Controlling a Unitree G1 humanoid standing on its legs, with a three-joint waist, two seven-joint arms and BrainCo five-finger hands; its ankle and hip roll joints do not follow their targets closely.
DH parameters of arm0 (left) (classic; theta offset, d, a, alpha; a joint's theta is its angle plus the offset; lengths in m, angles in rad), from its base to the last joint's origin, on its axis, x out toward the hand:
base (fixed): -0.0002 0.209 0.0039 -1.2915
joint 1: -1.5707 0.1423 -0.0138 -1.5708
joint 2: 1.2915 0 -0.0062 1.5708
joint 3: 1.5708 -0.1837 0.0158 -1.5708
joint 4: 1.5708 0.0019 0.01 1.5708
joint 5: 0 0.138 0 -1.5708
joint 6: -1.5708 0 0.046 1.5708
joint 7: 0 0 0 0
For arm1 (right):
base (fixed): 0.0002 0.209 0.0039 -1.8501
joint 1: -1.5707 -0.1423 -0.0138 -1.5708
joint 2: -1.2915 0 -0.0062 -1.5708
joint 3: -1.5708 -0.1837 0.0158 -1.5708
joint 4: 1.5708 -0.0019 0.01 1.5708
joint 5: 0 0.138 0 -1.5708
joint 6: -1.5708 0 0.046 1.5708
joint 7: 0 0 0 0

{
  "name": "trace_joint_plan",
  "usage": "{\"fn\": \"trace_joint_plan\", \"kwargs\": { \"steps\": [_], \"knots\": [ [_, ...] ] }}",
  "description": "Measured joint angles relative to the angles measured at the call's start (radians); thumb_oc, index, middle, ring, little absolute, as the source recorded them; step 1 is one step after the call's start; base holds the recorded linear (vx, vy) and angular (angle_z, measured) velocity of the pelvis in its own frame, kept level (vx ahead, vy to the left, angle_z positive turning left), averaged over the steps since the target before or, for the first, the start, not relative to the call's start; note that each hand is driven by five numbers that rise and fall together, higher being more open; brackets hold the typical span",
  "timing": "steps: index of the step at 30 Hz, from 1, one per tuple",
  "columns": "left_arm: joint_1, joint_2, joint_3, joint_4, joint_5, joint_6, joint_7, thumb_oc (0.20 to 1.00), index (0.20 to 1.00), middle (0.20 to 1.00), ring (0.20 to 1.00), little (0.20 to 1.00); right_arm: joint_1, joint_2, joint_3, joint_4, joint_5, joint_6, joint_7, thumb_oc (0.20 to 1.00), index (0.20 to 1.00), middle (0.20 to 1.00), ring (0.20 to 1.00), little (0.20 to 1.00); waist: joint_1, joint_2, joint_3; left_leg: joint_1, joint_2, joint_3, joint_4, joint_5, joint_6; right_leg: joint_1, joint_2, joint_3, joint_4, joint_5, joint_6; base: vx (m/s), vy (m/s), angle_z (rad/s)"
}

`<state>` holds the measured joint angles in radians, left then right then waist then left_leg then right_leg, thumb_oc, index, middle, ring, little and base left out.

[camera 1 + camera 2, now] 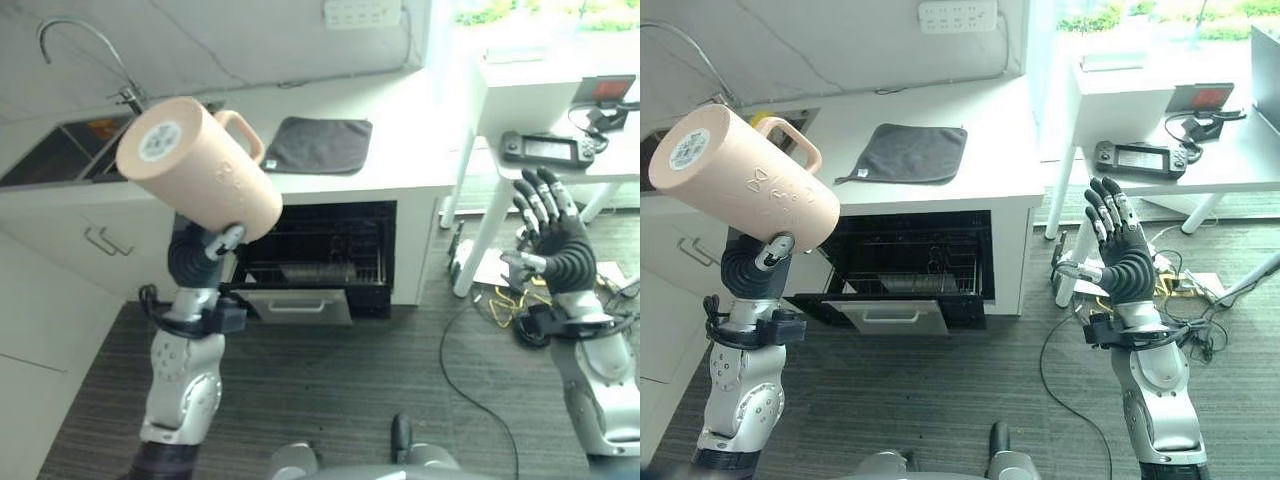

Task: Place the dishes in the dishwasher.

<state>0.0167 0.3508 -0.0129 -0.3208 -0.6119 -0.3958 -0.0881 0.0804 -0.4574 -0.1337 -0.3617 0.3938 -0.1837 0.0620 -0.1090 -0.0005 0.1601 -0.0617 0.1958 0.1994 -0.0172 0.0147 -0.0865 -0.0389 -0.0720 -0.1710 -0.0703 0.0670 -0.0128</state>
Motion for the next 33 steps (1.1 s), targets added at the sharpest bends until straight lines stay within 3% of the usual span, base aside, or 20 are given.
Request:
{"fn": "trace_joint_plan", "kwargs": {
  "steps": [1, 4, 7, 8, 9, 10, 11, 12, 14, 15, 16, 18, 20, 21, 23, 24, 27, 30, 31, 33],
  "knots": [
    [-0.002, 0.001, -0.002, 0.015, 0.000, -0.003, -0.002, 0.200, 0.200, 0.200, 0.200, 0.200, 0.006, -0.001, -0.004, 0.000, 0.000, 0.000, 0.006, 1.000, 1.000, 1.000, 1.000, 1.000, -0.011, 0.001, 0.002, 0.024, 0.023, -0.007, -0.078, 0.004, -0.008, 0.001, 0.005, 0.005, 0.000, 0.000, 0.000, 0.17, 0.367, -0.09],
    [-0.022, -0.007, -0.036, 0.049, -0.009, -0.009, 0.004, 0.200, 0.200, 0.200, 0.200, 0.200, 0.024, -0.004, -0.029, 0.000, 0.000, 0.000, 0.022, 1.000, 1.000, 1.000, 1.000, 1.000, -0.022, 0.005, 0.010, 0.033, 0.086, -0.091, -0.077, 0.021, -0.037, 0.007, 0.022, 0.046, 0.000, 0.005, 0.007, 0.18, 0.464, -0.21],
    [-0.025, -0.039, -0.037, 0.058, -0.061, -0.028, -0.008, 0.200, 0.200, 0.200, 0.200, 0.200, 0.027, -0.030, -0.067, -0.005, 0.000, 0.000, 0.029, 1.000, 1.000, 1.000, 1.000, 1.000, -0.022, 0.010, 0.011, 0.047, 0.083, -0.019, -0.072, 0.021, -0.036, 0.032, 0.001, 0.048, -0.017, 0.019, 0.030, 0.28, 0.648, -0.20],
    [-0.026, -0.039, -0.037, 0.058, -0.077, -0.031, -0.014, 0.200, 0.200, 0.200, 0.200, 0.200, 0.041, -0.033, -0.083, -0.019, 0.002, -0.001, 0.027, 1.000, 1.000, 1.000, 1.000, 1.000, -0.022, 0.012, 0.010, 0.054, 0.055, -0.015, -0.072, 0.018, -0.033, 0.038, -0.010, 0.045, -0.014, 0.013, 0.051, 0.31, 0.604, 0.03],
    [-0.030, -0.041, -0.028, 0.058, -0.080, -0.028, -0.023, 0.200, 0.200, 0.200, 0.200, 0.200, 0.089, -0.030, -0.110, -0.064, 0.003, -0.001, 0.029, 1.000, 1.000, 1.000, 1.000, 1.000, -0.015, 0.012, 0.011, 0.066, -0.012, -0.001, -0.072, 0.001, -0.002, 0.039, -0.043, 0.044, 0.012, -0.006, 0.084, 0.26, 0.495, 0.22],
    [-0.031, -0.047, -0.023, 0.056, -0.084, -0.028, -0.031, 0.200, 0.200, 0.200, 0.200, 0.200, 0.137, -0.025, -0.124, -0.102, 0.003, -0.009, 0.029, 1.000, 1.000, 1.000, 1.000, 1.000, -0.014, 0.023, 0.010, 0.084, -0.080, -0.020, -0.075, -0.035, 0.061, 0.029, -0.075, 0.038, 0.068, -0.039, 0.110, 0.24, 0.423, 0.20],
    [-0.027, -0.045, -0.019, 0.055, -0.084, -0.027, -0.034, 0.200, 0.200, 0.200, 0.200, 0.200, 0.163, -0.004, -0.113, -0.114, 0.002, -0.010, 0.031, 1.000, 1.000, 1.000, 1.000, 1.000, -0.006, 0.015, 0.012, 0.103, -0.115, -0.049, -0.078, -0.002, 0.067, 0.018, -0.110, 0.041, 0.135, -0.071, 0.117, 0.29, 0.457, 0.14],
    [-0.018, -0.043, -0.011, 0.040, -0.083, -0.017, -0.036, 0.200, 0.200, 0.200, 0.200, 0.200, 0.213, 0.021, -0.089, -0.143, -0.002, -0.010, 0.032, 1.000, 1.000, 1.000, 1.000, 1.000, 0.016, -0.032, 0.013, 0.134, -0.185, -0.048, -0.078, 0.012, 0.082, -0.015, -0.184, 0.050, 0.258, -0.114, 0.153, 0.26, 0.376, -0.01],
    [-0.015, -0.026, 0.015, 0.021, -0.082, 0.005, -0.040, 0.200, 0.200, 0.200, 0.200, 0.200, 0.202, 0.049, -0.067, -0.142, -0.002, -0.009, 0.039, 1.000, 1.000, 1.000, 1.000, 1.000, 0.034, -0.058, 0.004, 0.142, -0.220, -0.020, -0.071, 0.014, 0.107, -0.055, -0.231, 0.044, 0.327, -0.104, 0.123, 0.21, 0.239, -0.12],
    [-0.015, -0.014, 0.023, 0.016, -0.082, 0.005, -0.040, 0.200, 0.200, 0.200, 0.200, 0.200, 0.192, 0.053, -0.064, -0.138, -0.002, -0.008, 0.040, 1.000, 1.000, 1.000, 1.000, 1.000, 0.041, -0.060, 0.004, 0.144, -0.221, -0.012, -0.071, 0.012, 0.110, -0.060, -0.233, 0.035, 0.342, -0.099, 0.117, 0.19, 0.118, -0.30],
    [-0.019, 0.022, 0.029, 0.012, -0.076, 0.019, -0.029, 0.200, 0.200, 0.200, 0.200, 0.200, 0.141, 0.058, -0.021, -0.115, -0.003, 0.000, 0.041, 1.000, 1.000, 1.000, 1.000, 1.000, 0.043, -0.067, 0.004, 0.152, -0.214, 0.007, -0.071, 0.007, 0.110, -0.080, -0.231, -0.008, 0.370, -0.097, 0.117, 0.17, 0.028, -0.37],
    [-0.029, 0.035, 0.028, 0.013, -0.072, 0.034, -0.016, 0.200, 0.200, 0.200, 0.200, 0.200, 0.089, 0.056, 0.010, -0.099, -0.022, 0.002, 0.050, 1.000, 1.000, 1.000, 1.000, 1.000, 0.044, -0.068, 0.004, 0.161, -0.211, 0.007, -0.070, 0.007, 0.109, -0.082, -0.216, -0.006, 0.327, -0.098, 0.119, 0.13, -0.112, -0.33],
    [-0.035, 0.048, 0.010, 0.018, -0.055, 0.045, 0.017, 0.200, 0.200, 0.200, 0.200, 0.200, 0.033, 0.054, 0.017, -0.026, -0.022, 0.002, 0.048, 1.000, 1.000, 1.000, 1.000, 1.000, 0.044, -0.071, 0.002, 0.171, -0.198, 0.004, -0.070, 0.006, 0.108, -0.068, -0.160, -0.003, 0.137, -0.052, 0.150, 0.12, -0.334, -0.22],
    [-0.037, 0.049, 0.012, 0.015, -0.015, 0.044, 0.045, 0.200, 0.200, 0.200, 0.200, 0.200, 0.028, 0.045, 0.020, -0.005, -0.022, 0.000, 0.047, 1.000, 1.000, 1.000, 1.000, 1.000, 0.049, -0.071, 0.002, 0.177, -0.198, 0.029, -0.070, -0.011, 0.081, -0.071, -0.164, -0.039, 0.039, 0.009, 0.166, 0.15, -0.404, -0.13],
    [-0.030, 0.048, 0.012, 0.016, 0.011, 0.044, 0.066, 0.200, 0.200, 0.200, 0.200, 0.200, 0.024, 0.047, 0.052, 0.028, -0.022, -0.001, 0.049, 1.000, 1.000, 1.000, 1.000, 1.000, 0.054, -0.073, 0.002, 0.196, -0.189, 0.030, -0.071, -0.022, 0.066, -0.069, -0.171, -0.023, -0.013, 0.070, 0.181, 0.22, -0.444, -0.05],
    [-0.029, 0.050, 0.015, 0.016, 0.029, 0.044, 0.069, 0.200, 0.200, 0.200, 0.200, 0.200, 0.025, 0.049, 0.055, 0.039, -0.020, -0.002, 0.049, 1.000, 1.000, 1.000, 1.000, 1.000, 0.053, -0.074, 0.002, 0.209, -0.180, 0.025, -0.071, -0.032, 0.052, -0.057, -0.169, 0.015, -0.016, 0.092, 0.187, 0.25, -0.440, 0.18],
    [-0.020, 0.054, 0.012, 0.008, 0.048, 0.044, 0.085, 0.200, 0.200, 0.200, 0.200, 0.200, 0.025, 0.047, 0.055, 0.037, -0.019, -0.002, 0.038, 1.000, 1.000, 1.000, 1.000, 1.000, 0.055, -0.088, -0.006, 0.246, -0.157, -0.004, -0.071, -0.056, 0.025, 0.024, -0.133, 0.027, -0.018, 0.094, 0.181, 0.19, -0.300, 0.27],
    [0.000, 0.024, 0.011, -0.006, 0.062, 0.042, 0.106, 0.200, 0.200, 0.200, 0.200, 0.200, -0.020, 0.005, 0.054, 0.029, -0.014, 0.007, 0.029, 1.000, 1.000, 1.000, 1.000, 1.000, 0.071, -0.003, -0.006, 0.253, -0.063, 0.002, -0.070, -0.043, 0.008, 0.033, -0.030, 0.025, -0.020, 0.066, 0.113, 0.14, -0.300, -0.07],
    [0.004, 0.023, 0.011, -0.009, 0.075, 0.043, 0.109, 0.200, 0.200, 0.200, 0.200, 0.200, -0.031, -0.003, 0.053, 0.029, -0.005, 0.024, 0.028, 1.000, 1.000, 1.000, 1.000, 1.000, 0.071, 0.012, -0.007, 0.245, -0.041, 0.002, -0.051, -0.034, 0.011, 0.033, -0.007, 0.025, -0.020, 0.056, 0.102, 0.10, -0.304, -0.16],
    [0.013, 0.022, 0.011, -0.009, 0.082, 0.044, 0.116, 0.200, 0.200, 0.200, 0.200, 0.200, -0.030, -0.025, 0.050, 0.030, 0.001, 0.064, 0.028, 1.000, 1.000, 1.000, 1.000, 1.000, 0.072, 0.009, -0.007, 0.177, -0.015, -0.001, 0.092, -0.022, 0.023, 0.033, 0.014, 0.025, -0.020, 0.035, 0.061, 0.07, -0.208, -0.17]
  ]
}}
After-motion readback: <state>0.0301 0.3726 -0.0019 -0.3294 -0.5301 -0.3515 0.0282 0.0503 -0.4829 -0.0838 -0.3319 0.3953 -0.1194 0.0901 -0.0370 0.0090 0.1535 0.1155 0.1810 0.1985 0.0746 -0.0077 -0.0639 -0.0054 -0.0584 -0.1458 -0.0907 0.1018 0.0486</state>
